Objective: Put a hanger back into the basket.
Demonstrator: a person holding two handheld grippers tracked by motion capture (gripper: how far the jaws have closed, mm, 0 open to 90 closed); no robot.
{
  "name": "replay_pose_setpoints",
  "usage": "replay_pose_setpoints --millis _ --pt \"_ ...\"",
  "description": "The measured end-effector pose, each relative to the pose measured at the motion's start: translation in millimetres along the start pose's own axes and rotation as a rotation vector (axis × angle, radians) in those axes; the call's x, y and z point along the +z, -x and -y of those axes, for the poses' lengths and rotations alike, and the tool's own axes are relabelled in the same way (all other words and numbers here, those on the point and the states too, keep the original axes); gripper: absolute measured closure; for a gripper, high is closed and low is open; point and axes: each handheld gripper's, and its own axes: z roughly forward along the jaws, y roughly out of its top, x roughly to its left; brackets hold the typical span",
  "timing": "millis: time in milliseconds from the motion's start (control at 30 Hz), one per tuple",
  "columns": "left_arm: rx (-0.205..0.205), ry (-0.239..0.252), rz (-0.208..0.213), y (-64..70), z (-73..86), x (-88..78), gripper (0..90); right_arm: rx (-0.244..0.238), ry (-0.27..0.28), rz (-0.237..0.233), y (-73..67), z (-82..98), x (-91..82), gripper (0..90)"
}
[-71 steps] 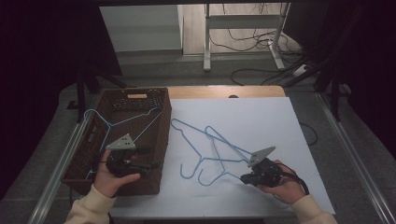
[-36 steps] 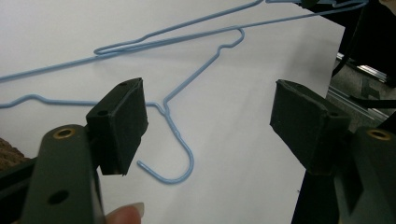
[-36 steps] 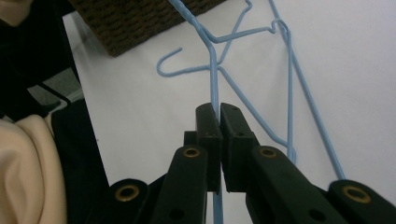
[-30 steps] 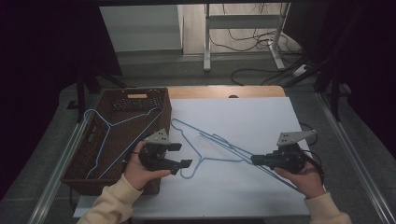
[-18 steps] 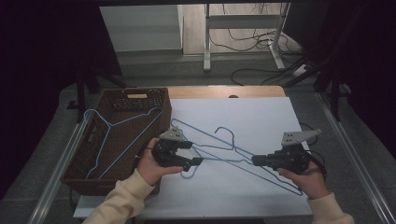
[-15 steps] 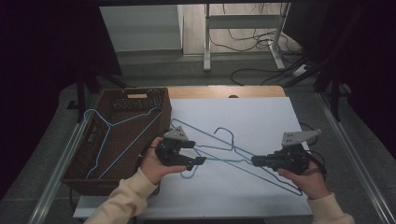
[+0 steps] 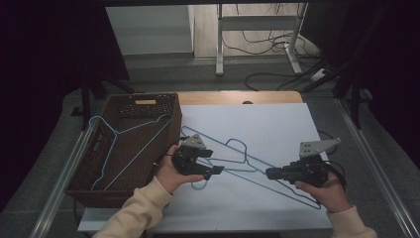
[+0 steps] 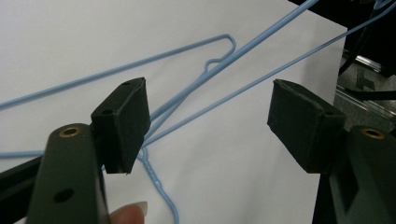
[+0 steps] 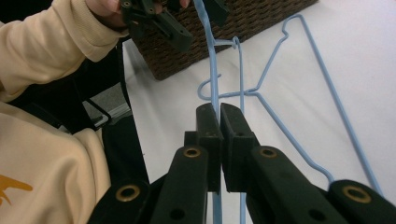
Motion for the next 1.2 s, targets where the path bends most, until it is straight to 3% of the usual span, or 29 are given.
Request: replay_pose_setpoints --millis 100,300,633,667,933,1133,1200 --pt "0.0 -0.001 0.004 -0.3 0.1 3.6 30.0 -0.004 -0.002 -0.012 -0.8 -0.4 1.0 87.7" --pt "0.039 -0.015 0.007 0.8 -0.4 11.9 33.4 -0.013 0.0 -0.044 -3.2 -1.7 2.1 87.7" --pt "0.154 -0.063 -0.015 8.7 1.1 17.0 67.1 -0.021 0.008 -0.073 -1.5 -0.3 -0.2 87.6" --pt "0.175 -0.077 -0.014 9.8 1.2 16.6 69.6 -0.019 0.007 -0.066 0.1 0.3 -0.5 87.5" --pt "0.217 -0.154 0.058 20.7 2.8 13.3 85.4 -0.055 -0.06 0.058 13.2 -1.3 5.8 86.0" --pt "0.192 -0.178 0.059 23.3 6.5 10.4 86.1 -0.041 -0.063 0.111 24.3 -1.4 14.8 74.3" --pt "0.166 -0.158 0.07 22.9 8.6 7.3 86.2 -0.031 -0.039 0.127 24.8 -0.8 14.3 64.6"
